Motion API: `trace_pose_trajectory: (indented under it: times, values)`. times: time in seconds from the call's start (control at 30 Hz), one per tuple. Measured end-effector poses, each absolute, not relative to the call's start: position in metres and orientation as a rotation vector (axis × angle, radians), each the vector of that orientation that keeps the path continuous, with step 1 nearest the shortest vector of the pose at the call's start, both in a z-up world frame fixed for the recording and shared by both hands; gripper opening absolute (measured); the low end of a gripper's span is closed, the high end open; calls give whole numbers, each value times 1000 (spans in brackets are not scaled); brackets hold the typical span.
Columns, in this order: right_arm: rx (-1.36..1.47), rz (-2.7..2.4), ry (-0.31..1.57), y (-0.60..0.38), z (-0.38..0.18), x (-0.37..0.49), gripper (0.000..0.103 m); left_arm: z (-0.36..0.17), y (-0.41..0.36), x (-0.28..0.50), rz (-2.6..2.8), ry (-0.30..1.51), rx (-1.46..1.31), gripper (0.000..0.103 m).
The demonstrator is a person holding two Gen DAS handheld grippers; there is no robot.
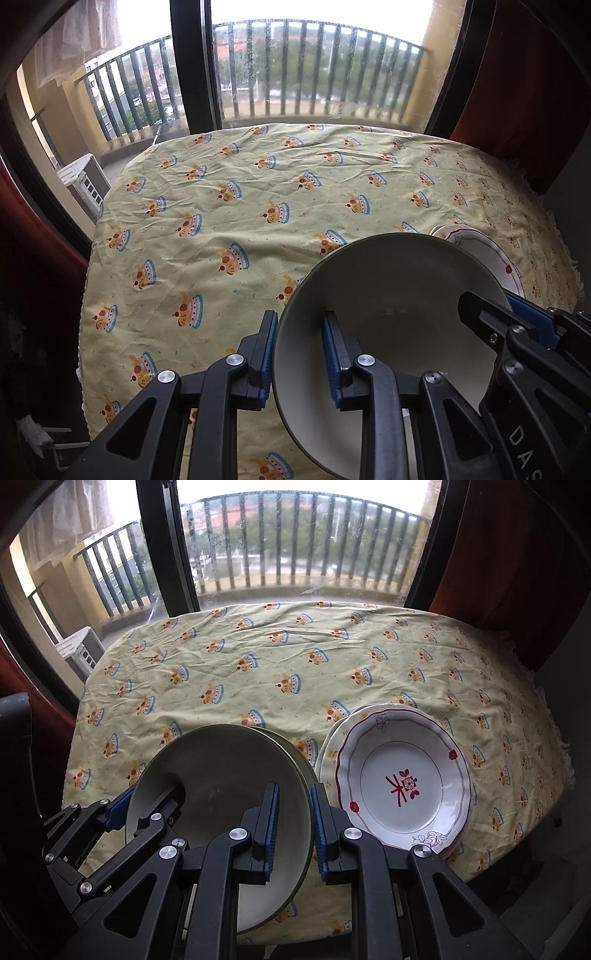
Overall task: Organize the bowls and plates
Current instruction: 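Lower the small bowl into the nested green-rimmed bowls with both grippers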
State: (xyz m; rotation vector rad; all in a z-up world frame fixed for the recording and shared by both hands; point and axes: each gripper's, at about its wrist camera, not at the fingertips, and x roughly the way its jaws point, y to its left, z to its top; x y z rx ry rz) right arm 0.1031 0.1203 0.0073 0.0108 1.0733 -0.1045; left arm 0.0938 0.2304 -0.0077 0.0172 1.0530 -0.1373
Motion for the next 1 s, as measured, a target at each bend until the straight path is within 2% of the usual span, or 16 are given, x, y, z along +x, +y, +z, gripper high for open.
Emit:
trace_pose_trajectory:
  times: [1.0]
  values:
    - [135, -106, 1130, 91, -35, 130, 21, -29, 206, 116, -135, 1090, 143, 22]
